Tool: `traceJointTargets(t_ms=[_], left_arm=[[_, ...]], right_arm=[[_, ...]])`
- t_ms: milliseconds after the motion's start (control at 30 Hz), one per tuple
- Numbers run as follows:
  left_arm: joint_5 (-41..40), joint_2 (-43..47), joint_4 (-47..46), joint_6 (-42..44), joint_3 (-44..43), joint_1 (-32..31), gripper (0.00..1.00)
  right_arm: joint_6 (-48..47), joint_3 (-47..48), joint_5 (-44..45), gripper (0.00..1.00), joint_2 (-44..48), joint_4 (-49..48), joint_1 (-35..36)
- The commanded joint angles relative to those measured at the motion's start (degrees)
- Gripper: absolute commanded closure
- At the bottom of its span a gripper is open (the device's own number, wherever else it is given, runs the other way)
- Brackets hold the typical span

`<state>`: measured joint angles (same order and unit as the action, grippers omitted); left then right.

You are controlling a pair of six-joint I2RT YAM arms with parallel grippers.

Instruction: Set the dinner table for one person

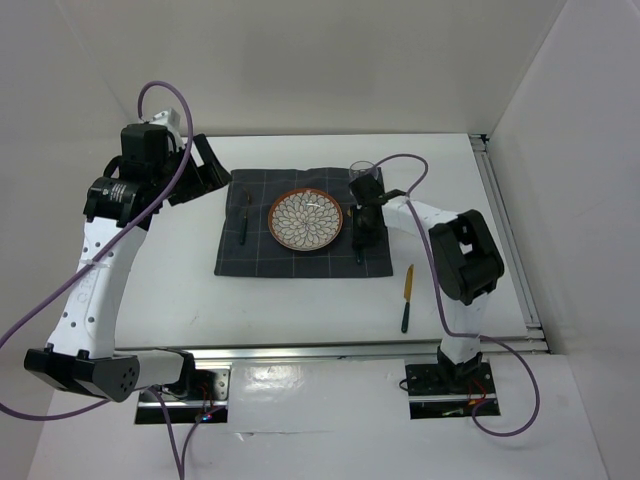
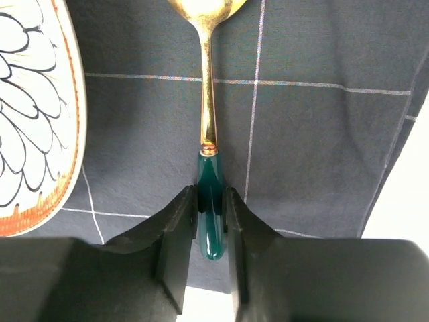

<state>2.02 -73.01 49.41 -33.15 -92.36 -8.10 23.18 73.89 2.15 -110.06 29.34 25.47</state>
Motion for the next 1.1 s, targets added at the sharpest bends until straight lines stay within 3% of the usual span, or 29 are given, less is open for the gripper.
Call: traceJointTargets(t_ms=[0,33,167,333,567,767,1067], left_arm=[[-0.5,0.2,-0.5,1.0,-2.4,0.3,0.1],[0.0,0.2,-0.5,1.0,-2.4,0.3,0.1],[0.0,0.2,-0.5,1.0,-2.4,0.3,0.1],[1.2,0.2,-2.5,1.0,-1.3,0.3,0.1],[2.3,-0.9,-3.7,0.5,-0.3,0.3,0.1],[2.3,-0.9,-3.7,0.5,0.2,0.3,0.1],[2.3,-0.4,-3.7,0.5,0.2,0.3,0.1]], right_arm=[[0.7,2.5,2.4,0.6,4.9,0.7,-0.4],[1.4,2.0,3.2,0.52,6.3,1.2,-0.4],[3.3,-3.2,3.7,0.36,15.0,2.6,-4.2],[11.6,-17.8,5.6,0.32,28.9,9.7,-10.2],[26.5,-34.0,-0.3,0.3,43.7,12.3,-10.7],[33.1,-38.9,1.0,0.3,43.7,13.5,-10.7],[37.1,-41.9,2.2,0.39,39.1,10.3,-4.8]])
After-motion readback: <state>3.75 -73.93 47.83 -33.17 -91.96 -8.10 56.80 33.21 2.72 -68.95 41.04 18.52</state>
